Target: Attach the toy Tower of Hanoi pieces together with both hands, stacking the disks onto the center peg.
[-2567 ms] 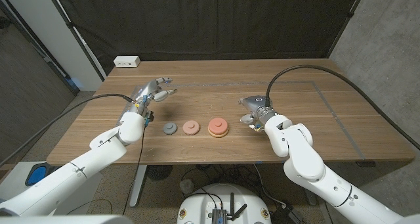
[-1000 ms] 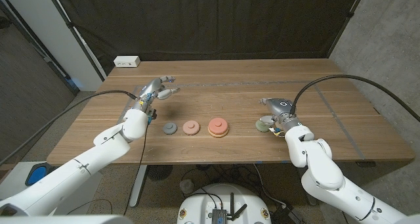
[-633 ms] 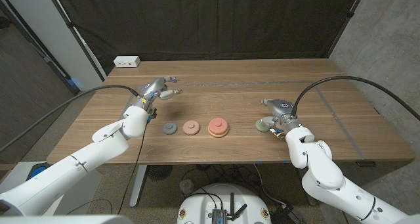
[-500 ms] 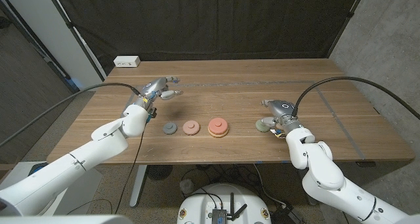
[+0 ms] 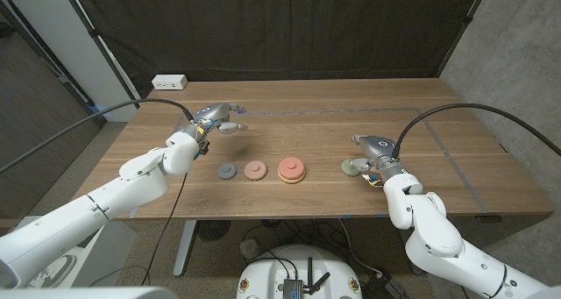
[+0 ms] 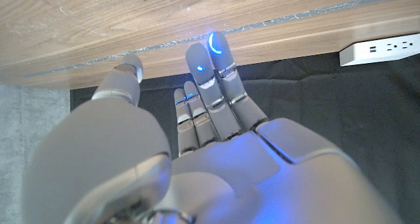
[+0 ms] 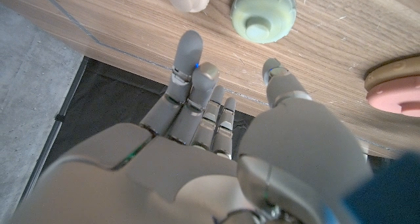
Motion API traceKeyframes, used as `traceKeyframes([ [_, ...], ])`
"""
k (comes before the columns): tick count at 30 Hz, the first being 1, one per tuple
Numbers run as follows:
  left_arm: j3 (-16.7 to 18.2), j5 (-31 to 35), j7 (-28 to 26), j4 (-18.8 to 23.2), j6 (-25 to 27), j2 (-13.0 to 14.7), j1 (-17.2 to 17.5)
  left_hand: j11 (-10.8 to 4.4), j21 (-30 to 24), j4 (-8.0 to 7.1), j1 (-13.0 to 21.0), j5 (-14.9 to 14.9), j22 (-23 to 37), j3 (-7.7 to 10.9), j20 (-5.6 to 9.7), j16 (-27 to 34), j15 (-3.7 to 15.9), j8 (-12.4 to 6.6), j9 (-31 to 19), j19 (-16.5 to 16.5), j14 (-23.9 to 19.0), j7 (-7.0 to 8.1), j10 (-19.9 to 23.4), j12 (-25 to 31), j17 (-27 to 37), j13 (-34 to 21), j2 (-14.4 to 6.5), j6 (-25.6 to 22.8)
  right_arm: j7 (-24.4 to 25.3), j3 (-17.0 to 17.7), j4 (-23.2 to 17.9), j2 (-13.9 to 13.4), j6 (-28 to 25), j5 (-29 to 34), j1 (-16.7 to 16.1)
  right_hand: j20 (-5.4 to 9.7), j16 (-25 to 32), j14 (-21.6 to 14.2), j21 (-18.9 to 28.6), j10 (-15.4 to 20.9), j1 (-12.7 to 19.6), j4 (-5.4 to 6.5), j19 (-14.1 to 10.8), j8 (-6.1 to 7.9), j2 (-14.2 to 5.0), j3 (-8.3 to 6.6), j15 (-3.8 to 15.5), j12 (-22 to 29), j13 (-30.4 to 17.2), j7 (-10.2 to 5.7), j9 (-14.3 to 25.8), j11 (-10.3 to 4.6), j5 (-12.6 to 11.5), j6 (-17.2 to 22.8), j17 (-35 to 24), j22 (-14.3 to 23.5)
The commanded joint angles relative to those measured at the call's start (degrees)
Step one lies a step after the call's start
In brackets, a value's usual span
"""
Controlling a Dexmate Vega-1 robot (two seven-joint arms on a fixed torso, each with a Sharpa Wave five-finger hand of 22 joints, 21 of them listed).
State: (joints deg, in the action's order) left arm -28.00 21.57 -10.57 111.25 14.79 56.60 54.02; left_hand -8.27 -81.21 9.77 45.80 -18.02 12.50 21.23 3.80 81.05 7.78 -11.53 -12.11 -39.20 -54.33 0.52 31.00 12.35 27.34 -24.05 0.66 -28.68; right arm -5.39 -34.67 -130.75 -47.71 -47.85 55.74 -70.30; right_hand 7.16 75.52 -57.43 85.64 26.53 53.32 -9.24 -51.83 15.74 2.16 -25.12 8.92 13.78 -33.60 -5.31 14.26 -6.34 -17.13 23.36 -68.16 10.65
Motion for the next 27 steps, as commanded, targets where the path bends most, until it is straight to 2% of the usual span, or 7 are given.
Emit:
traceKeyframes([
  [1,-0.18,2.95,5.42,3.79,1.94,2.8,-0.07,-0.36,-0.39,-0.17,0.61,-0.24,0.03,0.31,7.86,0.56,4.76,-0.54,-0.35,0.1,0.0,0.1,-0.18,0.05,0.24,-0.29,0.14,-0.45,1.06,-1.35,-0.65,-1.23,-1.79,-1.24,0.47,5.21,-0.11,0.11,-0.04,0.6,0.36,0.21,0.21,0.11,-0.38,-0.07,3.64,0.16,-0.26,0.03,0.14,-0.22,-0.16,0.48,-0.06,0.12],
  [13,0.03,4.55,10.74,6.83,2.36,5.39,0.19,-0.39,-0.7,-0.05,0.85,-0.3,-0.3,0.13,7.97,0.51,4.76,-0.06,-0.32,0.31,0.29,0.31,-1.8,-0.53,-0.21,-0.55,0.85,1.01,2.15,-2.08,-0.96,-1.96,-2.88,-2.44,0.76,5.21,0.02,-0.18,-0.09,0.78,0.25,0.22,0.29,0.26,-0.58,-0.14,3.61,0.08,-0.46,0.01,0.19,-0.35,-0.33,1.12,-0.54,0.07],
  [27,2.18,3.17,12.43,8.85,0.76,7.57,2.68,-0.1,-0.96,-0.19,0.96,-0.35,-0.48,0.04,7.96,0.58,4.76,-0.07,-0.27,0.47,0.25,0.28,-2.05,-0.53,-0.49,-0.73,1.03,1.3,3.12,-3.01,-0.82,-2.55,-3.25,-3.9,1.79,5.21,-0.54,0.03,-0.21,0.88,0.28,0.11,0.42,0.19,-0.88,-0.22,3.64,-0.16,-0.74,0.02,0.27,-0.14,-0.68,1.48,-0.35,-0.03],
])
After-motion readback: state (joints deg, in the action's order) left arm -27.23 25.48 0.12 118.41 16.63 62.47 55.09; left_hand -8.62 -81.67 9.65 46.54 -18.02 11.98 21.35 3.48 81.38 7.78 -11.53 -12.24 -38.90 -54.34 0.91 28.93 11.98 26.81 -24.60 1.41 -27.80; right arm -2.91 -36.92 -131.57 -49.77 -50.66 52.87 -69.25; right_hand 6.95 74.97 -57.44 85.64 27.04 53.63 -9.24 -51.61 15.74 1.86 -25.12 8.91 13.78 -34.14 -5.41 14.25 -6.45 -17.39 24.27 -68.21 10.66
